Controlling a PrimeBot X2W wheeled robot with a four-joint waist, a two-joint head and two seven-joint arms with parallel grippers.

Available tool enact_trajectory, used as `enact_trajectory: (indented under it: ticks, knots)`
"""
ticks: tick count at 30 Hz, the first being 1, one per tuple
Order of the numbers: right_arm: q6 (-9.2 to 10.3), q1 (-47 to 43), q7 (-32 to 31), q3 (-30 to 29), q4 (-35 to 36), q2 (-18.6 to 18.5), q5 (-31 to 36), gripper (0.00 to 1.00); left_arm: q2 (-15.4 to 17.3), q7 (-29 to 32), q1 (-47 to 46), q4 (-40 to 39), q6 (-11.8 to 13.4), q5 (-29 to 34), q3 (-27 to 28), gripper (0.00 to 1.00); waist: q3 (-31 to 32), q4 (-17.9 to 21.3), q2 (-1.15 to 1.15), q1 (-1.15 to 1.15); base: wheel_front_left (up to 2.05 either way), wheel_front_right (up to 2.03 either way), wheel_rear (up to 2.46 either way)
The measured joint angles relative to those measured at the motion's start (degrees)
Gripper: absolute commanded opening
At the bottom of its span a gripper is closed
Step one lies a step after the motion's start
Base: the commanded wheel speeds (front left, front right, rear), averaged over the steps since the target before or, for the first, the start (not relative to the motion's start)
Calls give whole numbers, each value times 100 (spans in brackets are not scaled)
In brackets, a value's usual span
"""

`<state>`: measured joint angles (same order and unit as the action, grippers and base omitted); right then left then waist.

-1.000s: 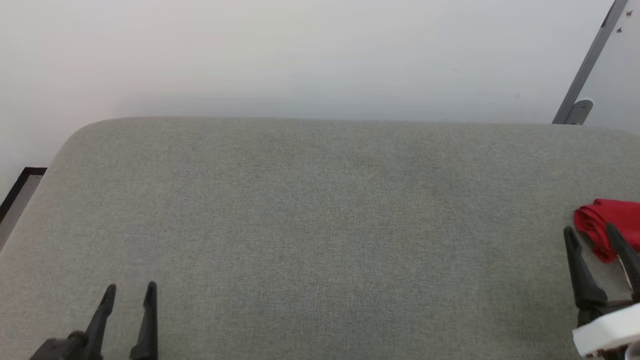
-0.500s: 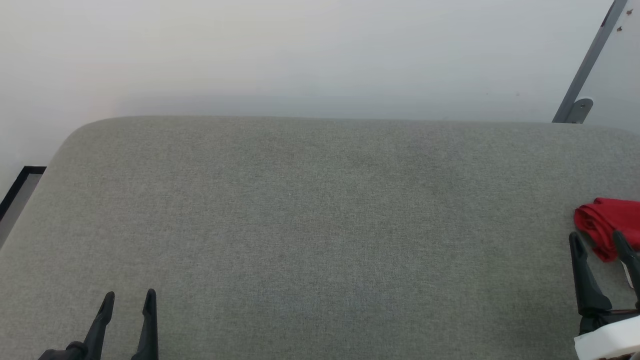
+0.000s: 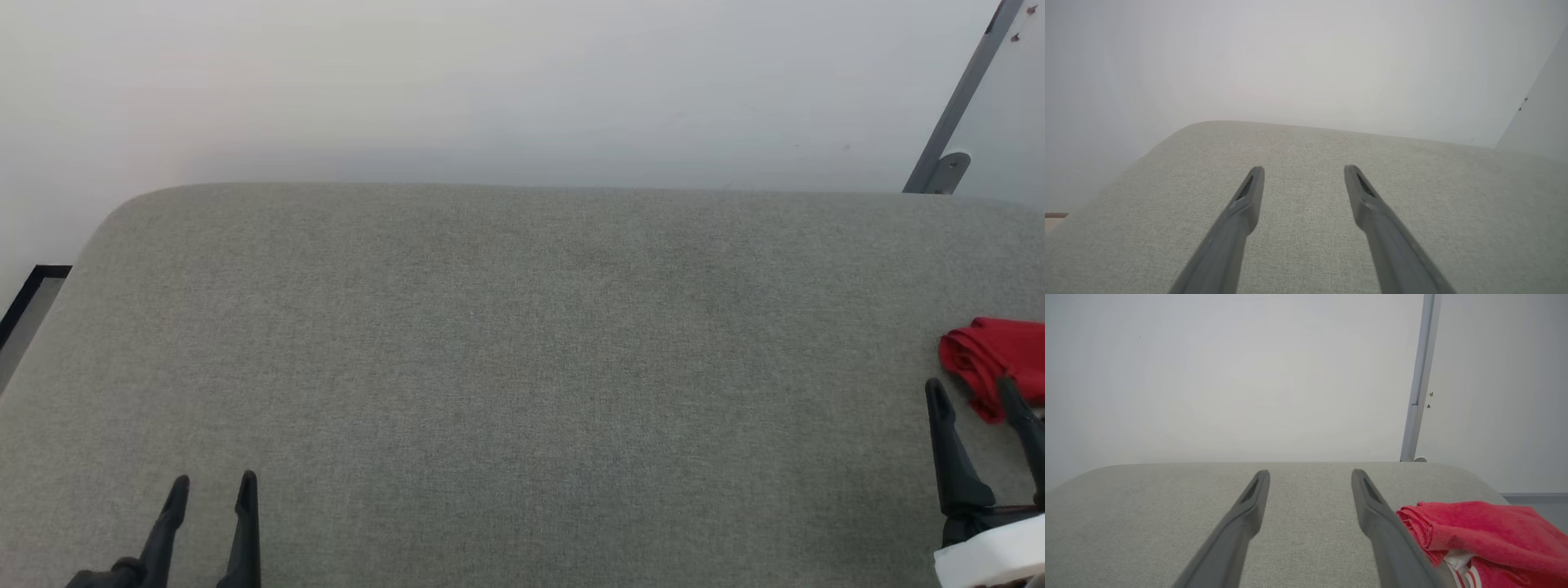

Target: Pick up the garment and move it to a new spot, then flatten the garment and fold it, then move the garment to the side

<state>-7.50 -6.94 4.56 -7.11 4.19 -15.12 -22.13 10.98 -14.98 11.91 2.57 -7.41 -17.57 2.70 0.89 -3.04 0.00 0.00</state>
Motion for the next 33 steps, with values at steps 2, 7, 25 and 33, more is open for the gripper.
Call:
enact_trajectory:
  ticks: [2, 7, 25, 33]
  knots:
    - [0, -34, -4, 11, -111, 63, -2, 0, -45, 15, 13, 103, 1, -1, -23, 0, -1, 1, 0, 0, 0, 0, 0]
    - [0, -101, -27, 51, -297, 191, -88, 0, -157, 53, 14, 272, 1, -80, -73, 0, -4, 5, 0, 0, 0, 0, 0]
    - [1, 132, -264, 53, -655, 423, -1685, 0, -235, 490, -306, 499, 2, -1852, -49, 0, -18, 49, 0, 0, 0, 0, 0]
    - [1, 283, -365, 55, -799, 513, -2296, 0, -303, 660, -491, 581, 2, -2527, -31, 0, -25, 68, 0, 0, 0, 0, 0]
